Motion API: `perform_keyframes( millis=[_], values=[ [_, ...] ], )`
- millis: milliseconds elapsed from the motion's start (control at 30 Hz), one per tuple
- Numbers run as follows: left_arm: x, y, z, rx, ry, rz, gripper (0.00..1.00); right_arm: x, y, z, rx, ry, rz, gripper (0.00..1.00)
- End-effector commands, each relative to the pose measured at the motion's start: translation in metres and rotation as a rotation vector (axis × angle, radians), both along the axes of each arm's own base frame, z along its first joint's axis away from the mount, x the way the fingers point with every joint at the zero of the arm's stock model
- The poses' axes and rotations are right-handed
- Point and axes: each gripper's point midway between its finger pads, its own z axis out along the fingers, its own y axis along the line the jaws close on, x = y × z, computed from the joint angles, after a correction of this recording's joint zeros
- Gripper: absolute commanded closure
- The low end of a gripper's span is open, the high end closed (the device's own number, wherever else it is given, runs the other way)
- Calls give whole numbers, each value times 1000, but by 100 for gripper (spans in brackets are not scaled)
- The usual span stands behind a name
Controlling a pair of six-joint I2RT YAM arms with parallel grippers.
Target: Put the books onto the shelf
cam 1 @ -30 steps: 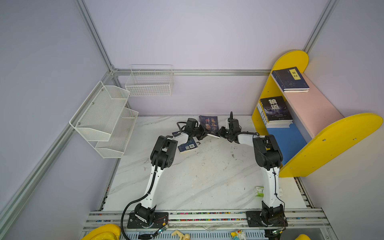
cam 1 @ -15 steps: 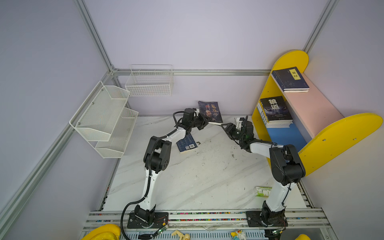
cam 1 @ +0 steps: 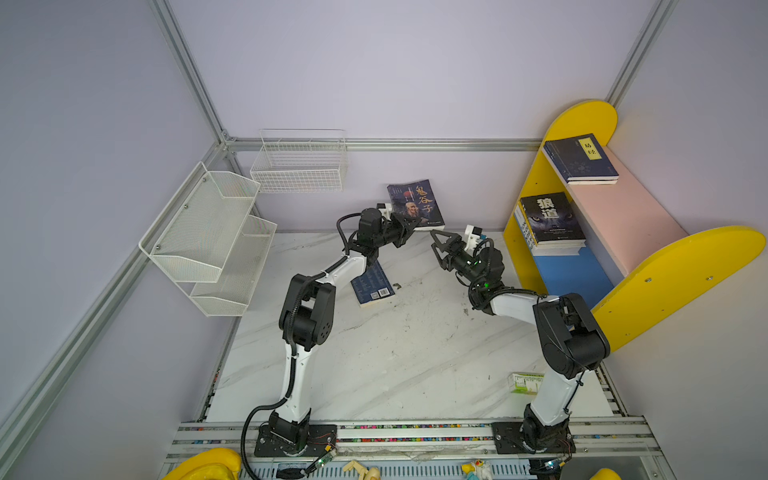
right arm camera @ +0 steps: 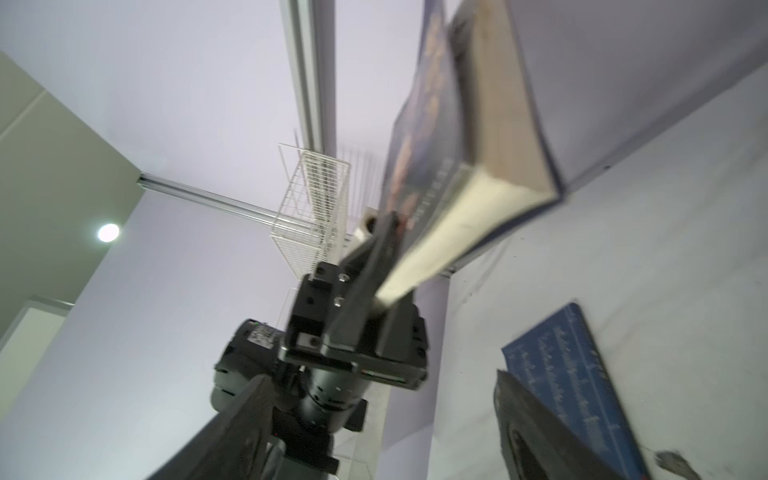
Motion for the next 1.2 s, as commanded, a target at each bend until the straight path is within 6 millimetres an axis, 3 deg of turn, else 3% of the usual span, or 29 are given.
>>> perform_keyframes(
  millis=[0,200,367,533,667,933,1033,1100,1167],
  values=[
    [-26,10,88,-115,-198,-3,100,13,6,23,84,-43,-10,13],
    [-36,14,99,-131,-221,4,100,34,19,8,94,42,-9,15],
    [-35,18,99,-124,-225,15,100,23,24,9,88,71,17,20],
    [-32,19,96,-118,-224,20,100,5,21,-13,13,156,-3,23],
    [-30,19,95,-120,-221,20,100,3,17,-25,27,181,-26,23],
    [-36,19,97,-129,-216,8,100,27,25,-3,75,77,-32,18],
    [-41,17,97,-136,-213,2,100,39,29,-6,62,91,-43,18],
    [-44,15,98,-140,-213,-6,100,45,28,-8,70,96,-58,23],
    [-46,12,98,-142,-213,-14,100,50,27,-13,83,115,-71,36]
  ],
)
